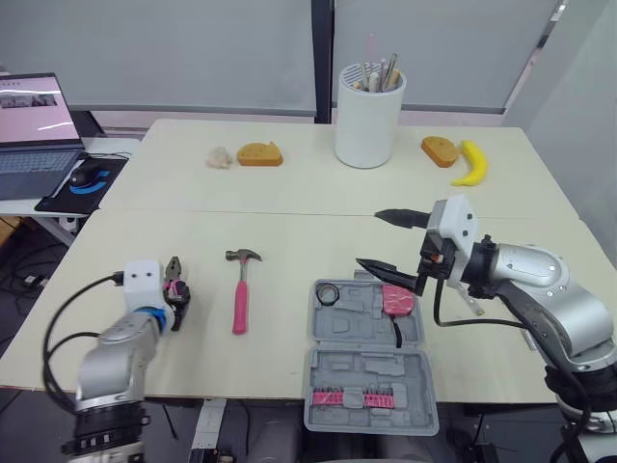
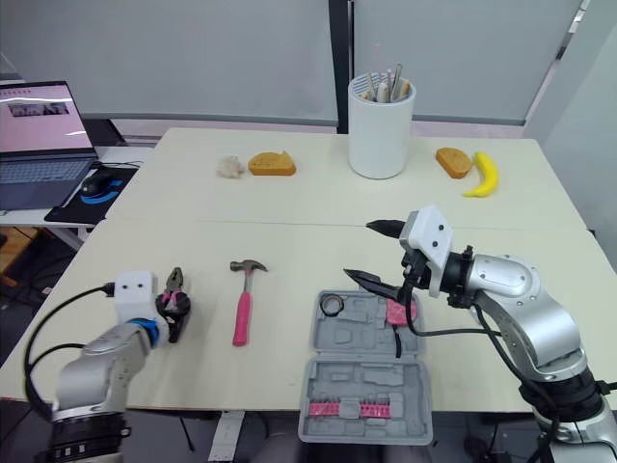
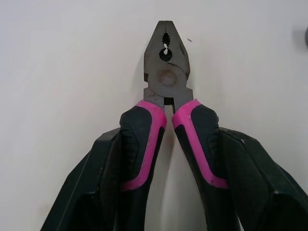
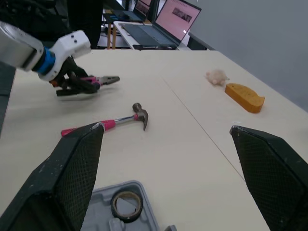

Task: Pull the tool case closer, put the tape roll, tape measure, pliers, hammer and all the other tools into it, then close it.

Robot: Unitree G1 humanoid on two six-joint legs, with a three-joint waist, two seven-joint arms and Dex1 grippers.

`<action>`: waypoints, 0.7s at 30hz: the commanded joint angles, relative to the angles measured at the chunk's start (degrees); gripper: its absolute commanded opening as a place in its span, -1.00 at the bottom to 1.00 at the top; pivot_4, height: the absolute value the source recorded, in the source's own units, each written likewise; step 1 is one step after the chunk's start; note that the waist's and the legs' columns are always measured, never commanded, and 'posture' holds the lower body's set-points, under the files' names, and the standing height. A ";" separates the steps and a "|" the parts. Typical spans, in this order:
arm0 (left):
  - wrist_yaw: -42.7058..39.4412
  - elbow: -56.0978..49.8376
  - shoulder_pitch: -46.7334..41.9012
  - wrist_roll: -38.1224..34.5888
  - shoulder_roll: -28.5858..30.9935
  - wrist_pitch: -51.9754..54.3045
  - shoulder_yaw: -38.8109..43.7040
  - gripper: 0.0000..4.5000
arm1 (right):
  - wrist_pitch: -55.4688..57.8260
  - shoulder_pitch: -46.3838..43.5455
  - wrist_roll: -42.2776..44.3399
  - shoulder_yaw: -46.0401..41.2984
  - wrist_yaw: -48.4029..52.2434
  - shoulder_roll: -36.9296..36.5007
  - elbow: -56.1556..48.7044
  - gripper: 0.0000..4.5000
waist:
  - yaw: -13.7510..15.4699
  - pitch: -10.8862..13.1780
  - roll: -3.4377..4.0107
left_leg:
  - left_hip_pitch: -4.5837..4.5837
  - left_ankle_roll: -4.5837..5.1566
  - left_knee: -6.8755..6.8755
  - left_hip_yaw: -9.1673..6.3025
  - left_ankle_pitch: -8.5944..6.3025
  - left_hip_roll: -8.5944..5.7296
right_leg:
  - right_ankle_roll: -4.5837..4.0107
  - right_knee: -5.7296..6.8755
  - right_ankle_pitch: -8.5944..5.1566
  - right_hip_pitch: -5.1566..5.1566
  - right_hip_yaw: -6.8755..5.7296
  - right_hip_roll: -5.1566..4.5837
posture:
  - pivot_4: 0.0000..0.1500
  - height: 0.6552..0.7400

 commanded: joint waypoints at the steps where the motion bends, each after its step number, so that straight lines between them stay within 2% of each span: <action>1: -12.74 -7.87 0.21 -3.43 7.90 -2.43 -0.43 0.16 | -0.98 0.52 1.24 -2.56 1.44 -1.49 -1.68 1.00 | 0.33 0.01 0.02 | 0.00 0.00 0.01 -0.01 0.00 -0.01 | 0.00 -0.03 0.00 -0.04 -0.02 -0.03 | 1.00 1.00; 4: -23.22 -10.96 -0.30 -4.98 15.13 -6.06 -1.95 0.16 | -0.63 0.99 1.28 -2.96 2.69 -3.04 -1.59 1.00 | 0.71 0.03 -0.01 | -0.01 0.01 0.00 -0.03 -0.01 -0.02 | -0.01 -0.09 0.00 -0.04 -0.05 -0.05 | 1.00 1.00; 7: -35.76 -15.74 -0.91 -7.11 22.10 -9.03 -6.79 0.16 | -0.71 0.55 0.26 -2.15 3.14 -4.26 -1.15 1.00 | 0.49 0.04 0.02 | -0.01 0.02 -0.04 0.01 -0.01 -0.03 | -0.02 -0.11 -0.01 -0.05 -0.01 -0.10 | 1.00 1.00; 10: -42.28 -17.51 -4.77 -6.25 25.36 -10.95 -13.44 0.16 | -0.78 -0.03 -0.90 -0.40 3.94 -4.97 -1.35 1.00 | 0.34 0.12 0.15 | -0.01 0.02 -0.08 0.07 -0.02 -0.04 | -0.03 -0.12 -0.02 -0.02 0.02 -0.13 | 1.00 1.00; 12: -44.03 -17.17 -9.19 -4.39 24.92 -11.65 -18.53 0.16 | -0.01 -0.61 -0.50 0.65 4.24 -4.87 -2.06 1.00 | 0.22 0.12 0.15 | -0.03 0.02 -0.11 0.06 -0.01 0.01 | -0.05 -0.08 -0.03 0.08 -0.02 -0.10 | 1.00 1.00; 15: -45.55 -16.41 -16.18 -1.84 20.65 -12.53 -26.65 0.16 | 2.43 -1.42 -0.02 3.00 4.47 -4.74 -3.15 1.00 | 0.14 0.13 0.14 | -0.06 0.02 -0.10 0.05 -0.01 0.02 | -0.08 -0.01 -0.04 0.09 -0.03 -0.06 | 1.00 1.00; 21: -48.94 -13.11 -25.74 2.79 13.67 -13.66 -37.07 0.16 | 3.69 -2.90 -3.50 9.05 4.35 -4.89 -3.88 1.00 | -0.15 0.16 0.08 | -0.15 0.03 -0.04 0.09 0.00 0.00 | -0.07 -0.01 -0.04 0.07 -0.02 -0.02 | 1.00 1.00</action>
